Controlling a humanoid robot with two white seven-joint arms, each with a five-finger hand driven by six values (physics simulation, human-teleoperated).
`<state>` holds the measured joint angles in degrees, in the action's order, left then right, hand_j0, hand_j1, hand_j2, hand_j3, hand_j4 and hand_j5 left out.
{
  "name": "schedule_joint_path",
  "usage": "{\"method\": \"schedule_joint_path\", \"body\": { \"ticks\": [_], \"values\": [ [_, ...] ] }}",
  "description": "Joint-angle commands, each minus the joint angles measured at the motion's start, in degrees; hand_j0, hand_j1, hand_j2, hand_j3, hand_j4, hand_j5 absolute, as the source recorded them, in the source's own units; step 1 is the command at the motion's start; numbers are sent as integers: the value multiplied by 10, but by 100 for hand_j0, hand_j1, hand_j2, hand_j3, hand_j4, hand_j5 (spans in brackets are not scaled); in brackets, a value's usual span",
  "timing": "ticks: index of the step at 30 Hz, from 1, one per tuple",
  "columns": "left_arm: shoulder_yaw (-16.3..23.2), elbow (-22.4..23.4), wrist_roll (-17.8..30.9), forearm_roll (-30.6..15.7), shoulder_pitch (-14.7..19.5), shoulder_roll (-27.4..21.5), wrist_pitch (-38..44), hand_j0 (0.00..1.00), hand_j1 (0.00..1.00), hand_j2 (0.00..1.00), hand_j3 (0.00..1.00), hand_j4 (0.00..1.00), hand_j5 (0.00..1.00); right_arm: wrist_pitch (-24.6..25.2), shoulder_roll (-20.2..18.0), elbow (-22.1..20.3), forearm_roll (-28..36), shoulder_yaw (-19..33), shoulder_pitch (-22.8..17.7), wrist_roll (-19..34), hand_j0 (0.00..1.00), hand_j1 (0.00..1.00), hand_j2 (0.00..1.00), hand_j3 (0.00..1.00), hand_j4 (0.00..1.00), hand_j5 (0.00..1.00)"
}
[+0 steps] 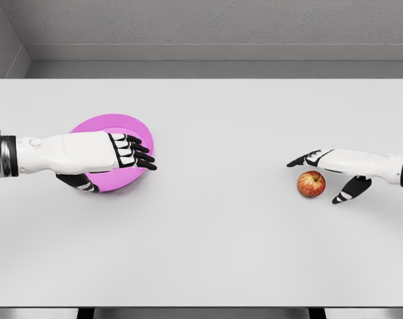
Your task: Put the apple on the plate with both arms
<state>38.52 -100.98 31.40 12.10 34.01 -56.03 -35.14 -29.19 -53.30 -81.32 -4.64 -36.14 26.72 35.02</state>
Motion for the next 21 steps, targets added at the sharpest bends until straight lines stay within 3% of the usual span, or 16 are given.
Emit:
{"method": "schedule_joint_path", "body": {
  "ticks": [1, 8, 12, 15, 21],
  "values": [
    [0, 0, 0, -4, 0, 0, 1, 100, 100, 100, 100, 100, 100, 1, 7, 6, -6, -2, 0, 0, 100, 100, 100, 100, 100, 100],
    [0, 0, 0, -3, 0, 0, 1, 100, 100, 100, 100, 100, 100, 1, 11, 9, -7, -2, 1, 0, 100, 100, 100, 100, 100, 100],
    [0, 0, 0, -3, 0, 0, 1, 100, 100, 100, 100, 100, 100, 1, 11, 9, -7, -2, 1, 0, 90, 90, 90, 90, 90, 90],
    [0, 0, 0, -3, 0, 0, 1, 100, 100, 100, 100, 100, 100, 1, 12, 9, -7, -2, 2, 0, 77, 77, 77, 77, 77, 77],
    [1, 0, 0, -3, 0, 0, 1, 100, 100, 100, 100, 100, 100, 0, 14, 9, -7, -2, 2, 0, 69, 69, 69, 69, 69, 69]
  ]
}}
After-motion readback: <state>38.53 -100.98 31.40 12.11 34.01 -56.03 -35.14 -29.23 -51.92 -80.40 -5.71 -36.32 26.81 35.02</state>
